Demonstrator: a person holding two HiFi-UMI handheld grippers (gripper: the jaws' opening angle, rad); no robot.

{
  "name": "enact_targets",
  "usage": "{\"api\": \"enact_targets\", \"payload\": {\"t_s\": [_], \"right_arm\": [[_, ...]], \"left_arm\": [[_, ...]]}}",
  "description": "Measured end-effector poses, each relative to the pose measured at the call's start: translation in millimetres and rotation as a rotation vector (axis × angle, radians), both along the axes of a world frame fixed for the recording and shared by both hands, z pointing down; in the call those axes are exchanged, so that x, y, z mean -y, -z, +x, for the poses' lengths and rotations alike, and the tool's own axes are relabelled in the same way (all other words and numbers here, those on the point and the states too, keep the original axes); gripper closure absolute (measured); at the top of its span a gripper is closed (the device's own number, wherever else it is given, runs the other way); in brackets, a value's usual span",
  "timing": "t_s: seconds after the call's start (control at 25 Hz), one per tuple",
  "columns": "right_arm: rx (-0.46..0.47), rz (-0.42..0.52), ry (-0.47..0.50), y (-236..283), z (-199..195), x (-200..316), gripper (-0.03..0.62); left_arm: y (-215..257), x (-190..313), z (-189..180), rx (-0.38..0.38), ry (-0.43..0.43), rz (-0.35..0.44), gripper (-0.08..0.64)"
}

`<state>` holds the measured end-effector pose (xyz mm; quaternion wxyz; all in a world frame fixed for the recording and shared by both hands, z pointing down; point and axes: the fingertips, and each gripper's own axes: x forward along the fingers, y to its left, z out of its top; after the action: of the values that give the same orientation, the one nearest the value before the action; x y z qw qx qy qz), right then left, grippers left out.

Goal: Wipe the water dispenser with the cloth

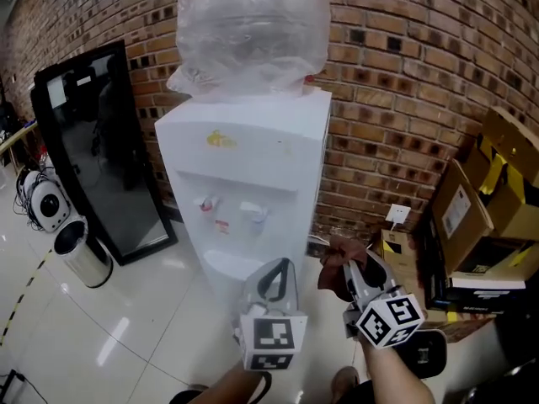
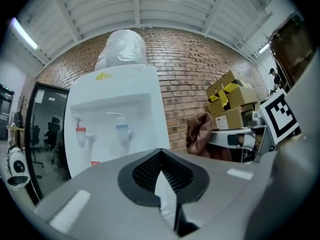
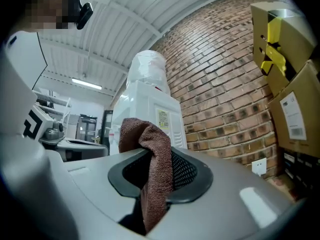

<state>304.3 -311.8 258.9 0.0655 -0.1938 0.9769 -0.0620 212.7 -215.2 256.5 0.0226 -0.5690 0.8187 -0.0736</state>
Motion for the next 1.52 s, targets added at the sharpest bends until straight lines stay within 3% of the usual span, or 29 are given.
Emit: {"api": "enact_targets", "payload": {"t_s": [0.16,0.32,0.56,0.72,1.0,1.28,1.52], "right_arm": [[0.018,-0.034,0.017,-1,-3,8,0.489],[-0.044,0.011,0.043,-8,-6,3,0.489],[-0.023,-0.097,0.036,-21,-10,0,0.489],[-0.042,-0.066,0.031,-26,-12,-6,0.488],[0.008,-0.056,0.001,-14,-4,2,0.486],[0.047,0.001,-0.001,11,-16,6,0.488],[0.209,0.096,0.042,115,-23,5,0.491]], "left_arm": [[-2,4,1,-0.032,-0.006,0.011,0.56],[1,5,4,-0.066,-0.019,0.025,0.56],[6,4,0,-0.107,-0.029,0.058,0.56],[4,3,2,-0.135,-0.041,0.065,0.56],[0,-6,-9,-0.097,0.029,0.054,0.56],[3,4,3,-0.065,-0.024,0.027,0.56],[64,10,-1,0.026,-0.011,0.075,0.56]]}}
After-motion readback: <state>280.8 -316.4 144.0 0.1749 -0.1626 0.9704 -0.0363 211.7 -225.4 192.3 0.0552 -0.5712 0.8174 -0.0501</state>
